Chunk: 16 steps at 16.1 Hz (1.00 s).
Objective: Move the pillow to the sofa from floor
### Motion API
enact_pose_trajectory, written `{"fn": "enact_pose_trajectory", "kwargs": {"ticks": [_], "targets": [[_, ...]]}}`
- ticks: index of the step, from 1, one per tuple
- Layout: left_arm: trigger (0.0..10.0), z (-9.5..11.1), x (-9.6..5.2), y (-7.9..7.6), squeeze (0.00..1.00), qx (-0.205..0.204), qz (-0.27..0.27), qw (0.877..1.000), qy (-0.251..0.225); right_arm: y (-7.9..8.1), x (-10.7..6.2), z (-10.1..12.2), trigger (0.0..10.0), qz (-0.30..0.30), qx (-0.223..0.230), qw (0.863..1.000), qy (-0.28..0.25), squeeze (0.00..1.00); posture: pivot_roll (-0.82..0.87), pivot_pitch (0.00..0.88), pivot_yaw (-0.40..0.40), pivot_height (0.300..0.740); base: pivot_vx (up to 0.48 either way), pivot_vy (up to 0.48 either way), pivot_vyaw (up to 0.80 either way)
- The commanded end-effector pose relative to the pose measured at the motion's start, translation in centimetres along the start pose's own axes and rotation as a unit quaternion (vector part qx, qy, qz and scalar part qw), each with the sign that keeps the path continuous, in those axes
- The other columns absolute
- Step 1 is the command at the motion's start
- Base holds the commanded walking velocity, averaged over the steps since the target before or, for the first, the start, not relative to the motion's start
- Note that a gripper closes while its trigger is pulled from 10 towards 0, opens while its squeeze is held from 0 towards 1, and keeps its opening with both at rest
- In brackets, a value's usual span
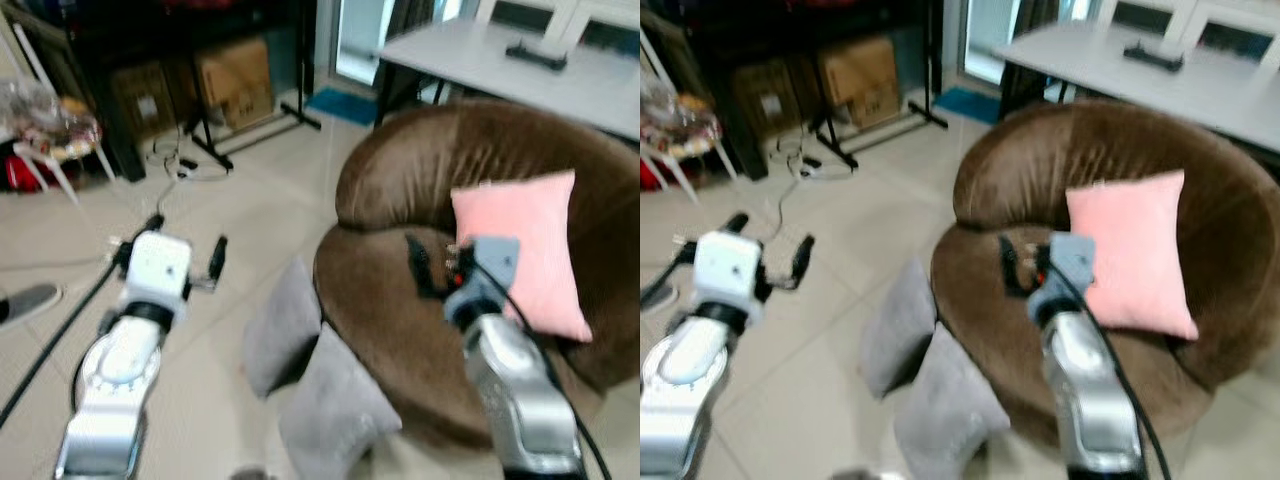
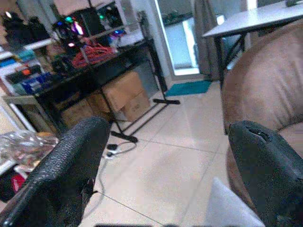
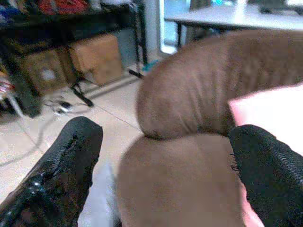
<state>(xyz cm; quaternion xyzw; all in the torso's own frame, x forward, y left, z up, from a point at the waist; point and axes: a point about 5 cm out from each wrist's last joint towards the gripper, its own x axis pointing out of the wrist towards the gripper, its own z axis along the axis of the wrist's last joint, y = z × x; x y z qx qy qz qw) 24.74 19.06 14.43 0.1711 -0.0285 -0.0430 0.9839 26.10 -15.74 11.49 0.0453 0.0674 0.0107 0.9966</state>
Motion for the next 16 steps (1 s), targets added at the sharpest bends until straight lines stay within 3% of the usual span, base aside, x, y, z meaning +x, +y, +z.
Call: {"fn": "enact_pose_trajectory", "kwargs": {"ticks": [1,12,16], "targets": [[10.0,-0.11,-0.1,0.25,0.0,0.004,0.011,1.0,0.004,0.12,-0.06,0.31,10.0,0.006,0.003,1.0,-0.006,0.0,0.09,0.0,-0.022,0.711,0.0,0.0,0.0],[10.0,-0.29,-0.17,0.55,0.0,0.007,0.027,1.0,0.002,-0.39,-0.35,-0.37,10.0,-0.015,0.012,1.0,0.002,0.0,0.09,0.0,-0.019,0.607,0.0,0.0,0.0],[10.0,-0.23,-0.09,0.59,0.0,0.008,0.032,0.999,-0.001,-0.02,-0.15,-0.49,10.0,-0.005,-0.01,1.0,0.008,0.0,0.09,0.0,-0.025,0.577,0.0,0.0,0.0]]}}
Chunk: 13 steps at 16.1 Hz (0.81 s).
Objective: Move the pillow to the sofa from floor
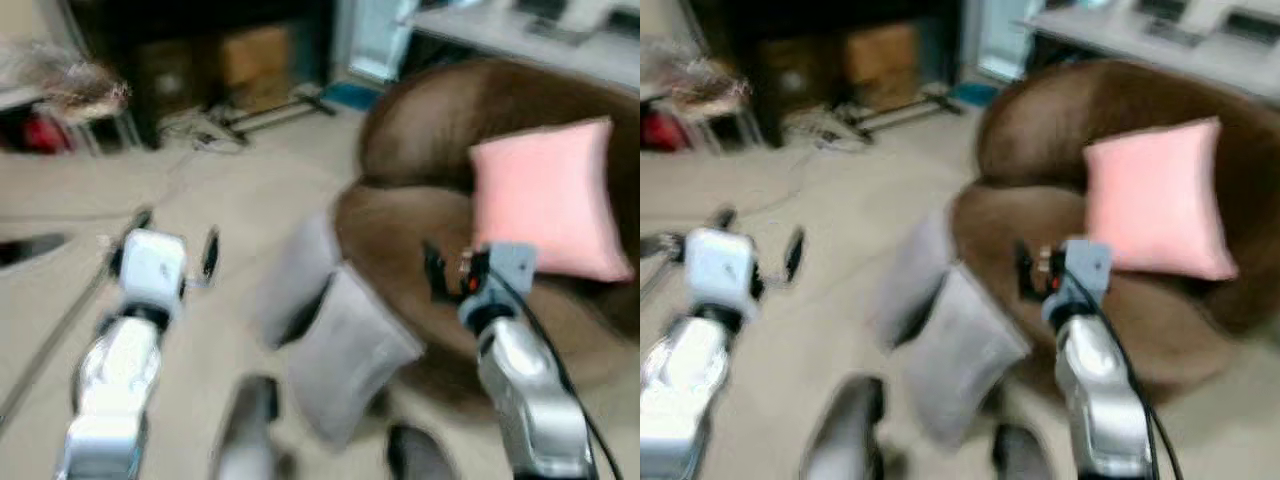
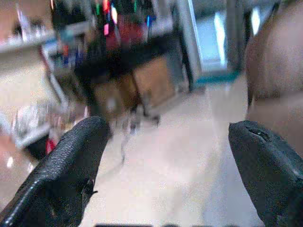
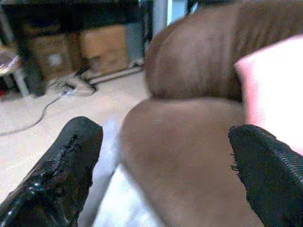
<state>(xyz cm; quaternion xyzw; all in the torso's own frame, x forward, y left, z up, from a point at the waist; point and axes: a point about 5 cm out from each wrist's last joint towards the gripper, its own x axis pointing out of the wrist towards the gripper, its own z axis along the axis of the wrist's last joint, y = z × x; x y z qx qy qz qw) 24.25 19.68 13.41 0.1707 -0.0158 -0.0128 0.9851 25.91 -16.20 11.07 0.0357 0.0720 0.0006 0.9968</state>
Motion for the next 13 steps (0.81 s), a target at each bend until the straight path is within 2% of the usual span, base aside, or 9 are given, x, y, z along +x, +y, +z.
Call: {"fn": "enact_pose_trajectory", "kwargs": {"ticks": [1,4,13], "targets": [[10.0,0.89,0.48,0.34,0.0,0.005,0.003,1.0,-0.019,0.52,0.0,-0.1,10.0,0.008,-0.001,1.0,0.004,0.0,0.09,0.0,-0.027,0.577,0.0,0.0,0.0],[10.0,0.83,0.41,0.28,0.0,-0.002,-0.002,1.0,-0.019,0.54,0.0,-0.08,10.0,0.008,0.0,1.0,0.002,0.0,0.09,0.0,-0.028,0.577,0.0,0.0,0.0],[10.0,0.76,0.4,0.31,0.0,-0.006,-0.005,1.0,-0.02,0.48,0.14,-0.16,10.0,0.005,-0.004,1.0,0.006,0.0,0.09,0.0,-0.029,0.577,0.295,0.0,0.0]]}}
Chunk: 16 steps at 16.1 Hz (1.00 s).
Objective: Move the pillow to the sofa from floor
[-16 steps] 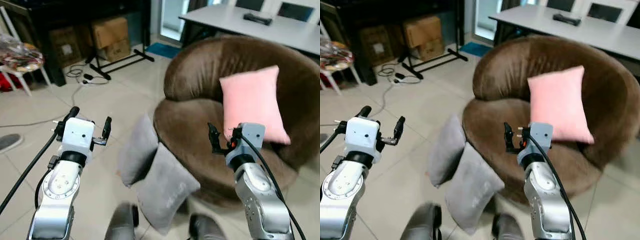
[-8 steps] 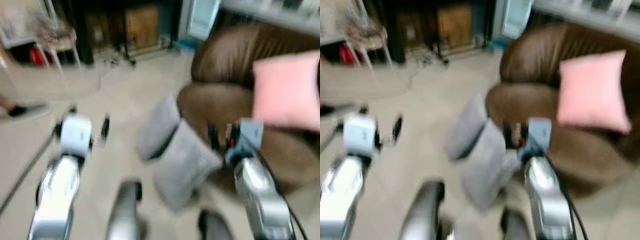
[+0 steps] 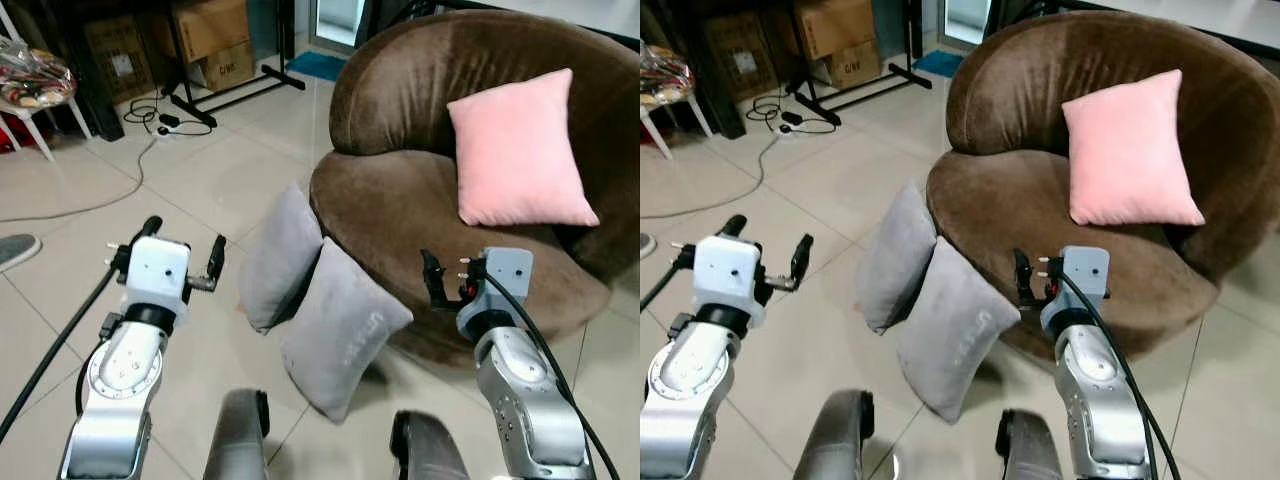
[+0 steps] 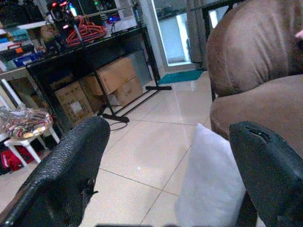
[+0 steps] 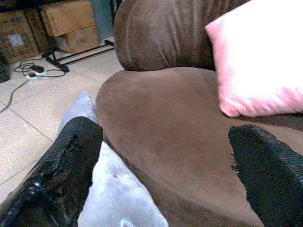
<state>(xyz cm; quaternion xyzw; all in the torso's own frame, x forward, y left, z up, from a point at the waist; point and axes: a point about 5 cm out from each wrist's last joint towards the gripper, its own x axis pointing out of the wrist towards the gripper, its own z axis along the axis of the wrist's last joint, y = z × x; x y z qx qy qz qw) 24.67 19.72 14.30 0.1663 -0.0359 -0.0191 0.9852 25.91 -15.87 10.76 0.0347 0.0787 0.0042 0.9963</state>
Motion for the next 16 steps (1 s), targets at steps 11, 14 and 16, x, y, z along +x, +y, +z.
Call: {"fn": "enact_pose_trajectory", "kwargs": {"ticks": [11,14,16], "targets": [[10.0,0.03,0.01,-0.18,0.0,-0.002,-0.007,1.0,-0.001,-0.01,0.28,0.11,10.0,-0.001,-0.041,0.999,-0.001,0.0,0.09,0.0,-0.03,0.577,0.313,0.0,0.0],[10.0,0.03,0.03,-0.23,0.0,-0.002,-0.009,1.0,0.0,-0.04,0.42,0.14,10.0,-0.001,-0.05,0.999,0.0,0.0,0.09,0.0,-0.03,0.577,0.312,0.0,0.41],[10.0,0.02,-0.01,-0.26,0.0,-0.002,-0.01,1.0,0.0,-0.08,0.42,0.11,10.0,-0.002,-0.051,0.999,0.001,0.0,0.09,0.0,-0.03,0.577,0.311,0.0,0.8]]}}
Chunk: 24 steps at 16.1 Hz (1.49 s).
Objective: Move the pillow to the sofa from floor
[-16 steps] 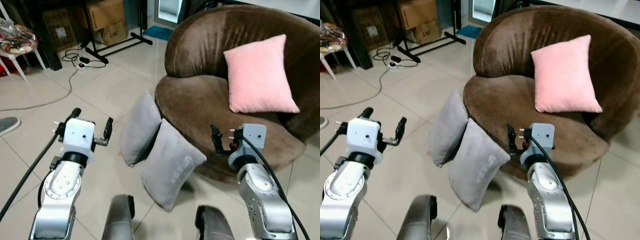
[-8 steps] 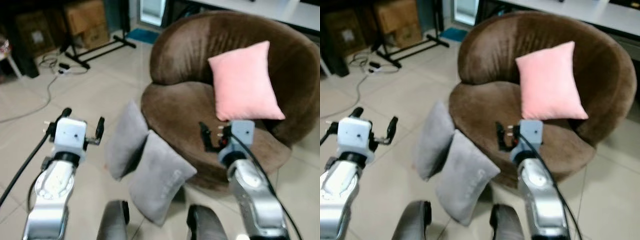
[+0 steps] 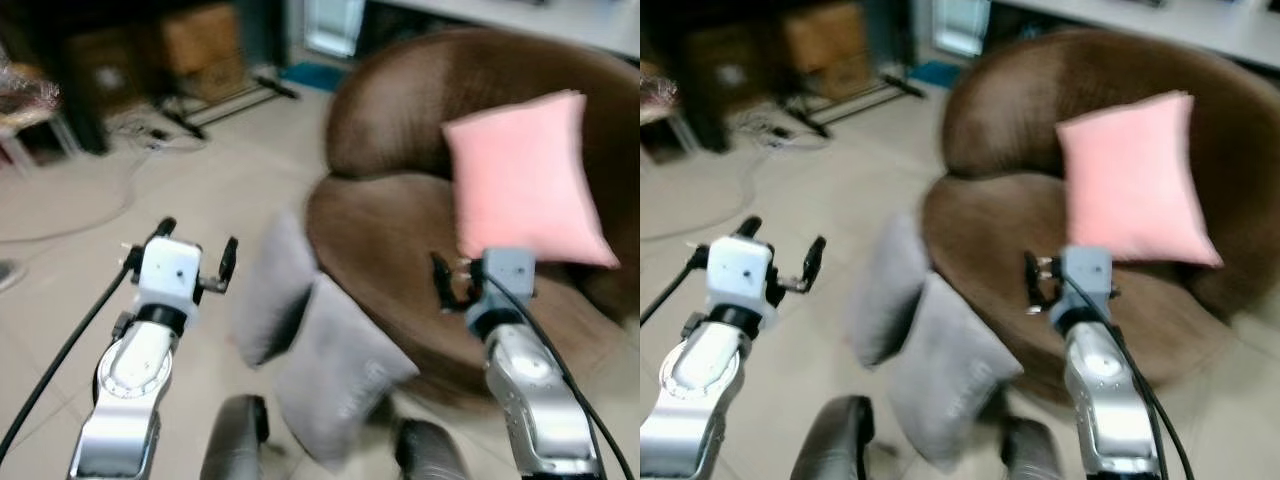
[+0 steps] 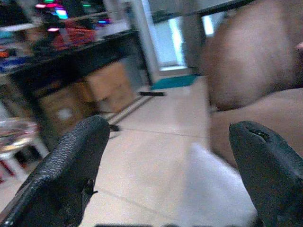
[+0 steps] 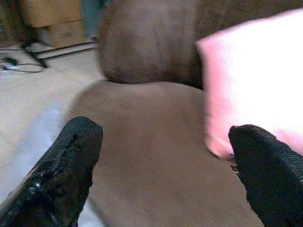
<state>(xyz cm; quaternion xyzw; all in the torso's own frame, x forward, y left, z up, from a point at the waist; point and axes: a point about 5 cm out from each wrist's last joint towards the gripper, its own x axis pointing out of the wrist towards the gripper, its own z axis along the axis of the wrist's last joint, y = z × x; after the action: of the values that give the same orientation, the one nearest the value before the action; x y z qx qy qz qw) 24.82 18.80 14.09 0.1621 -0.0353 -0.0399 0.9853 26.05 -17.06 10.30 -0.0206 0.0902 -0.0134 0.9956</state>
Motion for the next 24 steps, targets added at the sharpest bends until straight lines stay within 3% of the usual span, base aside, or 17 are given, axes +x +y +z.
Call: {"fn": "enact_pose_trajectory", "kwargs": {"ticks": [1,8,14,19,21,22,24], "targets": [[10.0,-0.1,-0.2,0.7,0.0,0.004,0.01,1.0,0.003,1.1,0.1,0.5,10.0,0.016,0.013,1.0,-0.01,0.0,0.09,0.0,-0.031,0.577,0.296,0.0,0.0],[10.0,-0.4,-0.4,0.5,0.0,0.016,0.013,1.0,0.01,1.2,0.0,0.0,10.0,0.026,0.035,0.999,0.005,0.0,0.09,0.0,-0.031,0.577,0.079,0.0,0.0],[10.0,-0.6,-0.5,0.5,0.0,0.021,0.006,1.0,0.016,1.6,0.0,-0.5,10.0,0.05,0.058,0.997,0.018,0.0,0.09,0.0,-0.029,0.522,0.0,0.0,0.0],[10.0,-0.7,-1.5,0.7,0.0,0.033,-0.004,0.999,0.024,2.6,0.5,-1.7,10.0,0.1,0.067,0.991,0.06,0.0,0.12,0.0,-0.074,0.482,0.0,0.0,0.0],[10.0,-1.0,-1.8,0.7,0.0,0.04,-0.02,0.999,0.032,4.1,1.3,-3.3,10.0,0.154,0.065,0.98,0.104,0.0,0.12,0.0,-0.091,0.482,0.0,0.0,0.0],[10.0,-1.0,-2.0,0.7,0.0,0.04,-0.024,0.998,0.033,4.5,1.6,-3.9,10.0,0.169,0.063,0.976,0.12,1.0,0.13,0.0,-0.108,0.482,0.0,0.0,0.0],[10.0,-0.7,-2.2,0.6,0.0,0.034,-0.038,0.998,0.035,5.3,2.8,-4.7,10.0,0.178,0.081,0.971,0.138,1.0,0.14,0.046,-0.141,0.482,0.0,0.0,0.0]]}}
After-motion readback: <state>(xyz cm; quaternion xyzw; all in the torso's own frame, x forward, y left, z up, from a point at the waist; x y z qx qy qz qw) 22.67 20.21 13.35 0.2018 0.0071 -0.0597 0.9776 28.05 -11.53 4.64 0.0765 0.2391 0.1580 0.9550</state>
